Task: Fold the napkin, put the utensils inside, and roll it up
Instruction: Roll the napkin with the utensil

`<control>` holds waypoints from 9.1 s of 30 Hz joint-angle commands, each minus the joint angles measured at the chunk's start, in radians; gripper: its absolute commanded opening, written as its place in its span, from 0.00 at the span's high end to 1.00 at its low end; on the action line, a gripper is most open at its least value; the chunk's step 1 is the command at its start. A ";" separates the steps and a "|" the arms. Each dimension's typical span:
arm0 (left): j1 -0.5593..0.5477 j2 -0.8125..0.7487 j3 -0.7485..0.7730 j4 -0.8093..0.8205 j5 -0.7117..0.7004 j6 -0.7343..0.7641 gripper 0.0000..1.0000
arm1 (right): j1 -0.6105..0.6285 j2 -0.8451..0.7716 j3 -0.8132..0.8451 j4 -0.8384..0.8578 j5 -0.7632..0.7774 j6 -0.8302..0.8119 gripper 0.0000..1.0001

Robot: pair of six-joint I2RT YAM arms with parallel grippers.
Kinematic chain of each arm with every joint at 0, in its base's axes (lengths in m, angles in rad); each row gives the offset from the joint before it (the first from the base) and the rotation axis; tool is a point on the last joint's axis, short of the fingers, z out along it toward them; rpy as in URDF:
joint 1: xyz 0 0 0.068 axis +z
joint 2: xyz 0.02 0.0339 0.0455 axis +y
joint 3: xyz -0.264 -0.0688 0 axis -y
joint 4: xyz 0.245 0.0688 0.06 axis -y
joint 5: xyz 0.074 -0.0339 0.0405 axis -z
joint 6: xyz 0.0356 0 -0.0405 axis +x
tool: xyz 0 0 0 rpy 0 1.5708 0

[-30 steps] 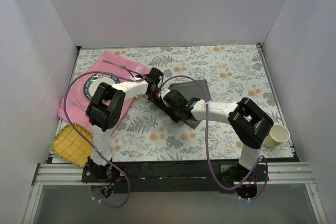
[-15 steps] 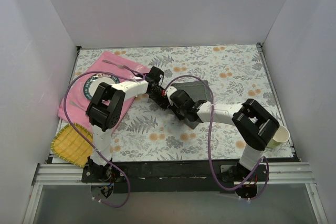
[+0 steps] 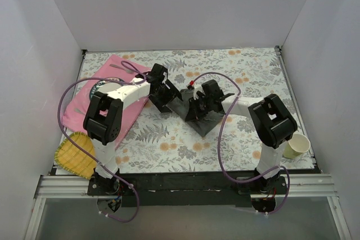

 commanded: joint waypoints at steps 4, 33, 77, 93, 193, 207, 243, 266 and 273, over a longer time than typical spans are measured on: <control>-0.016 -0.096 -0.018 0.021 -0.009 0.054 0.29 | -0.122 0.199 0.060 -0.216 -0.373 0.031 0.99; -0.033 -0.030 -0.290 0.613 0.111 -0.078 0.96 | -0.226 0.376 0.215 -0.374 -0.446 0.000 0.99; 0.039 0.198 -0.193 0.335 0.191 -0.008 0.99 | 0.207 0.034 0.294 -0.451 0.620 -0.418 0.36; 0.053 0.200 0.030 0.164 0.120 0.107 0.98 | 0.199 0.121 0.263 -0.483 0.380 -0.270 0.93; 0.120 0.014 0.012 0.247 0.174 0.126 0.67 | 0.205 0.117 0.334 -0.488 0.381 -0.159 0.87; 0.153 -0.070 0.052 0.187 0.155 0.123 0.57 | -0.034 0.305 0.373 -0.506 -0.237 -0.139 0.92; 0.056 0.119 -0.189 0.524 0.266 0.038 0.66 | -0.007 0.111 0.436 -0.773 0.152 -0.219 0.46; 0.056 0.149 -0.101 0.421 0.278 0.066 0.66 | 0.114 -0.095 0.341 -0.656 0.407 -0.221 0.06; 0.054 0.160 -0.091 0.392 0.287 0.054 0.67 | 0.173 0.049 0.456 -0.618 0.456 -0.234 0.05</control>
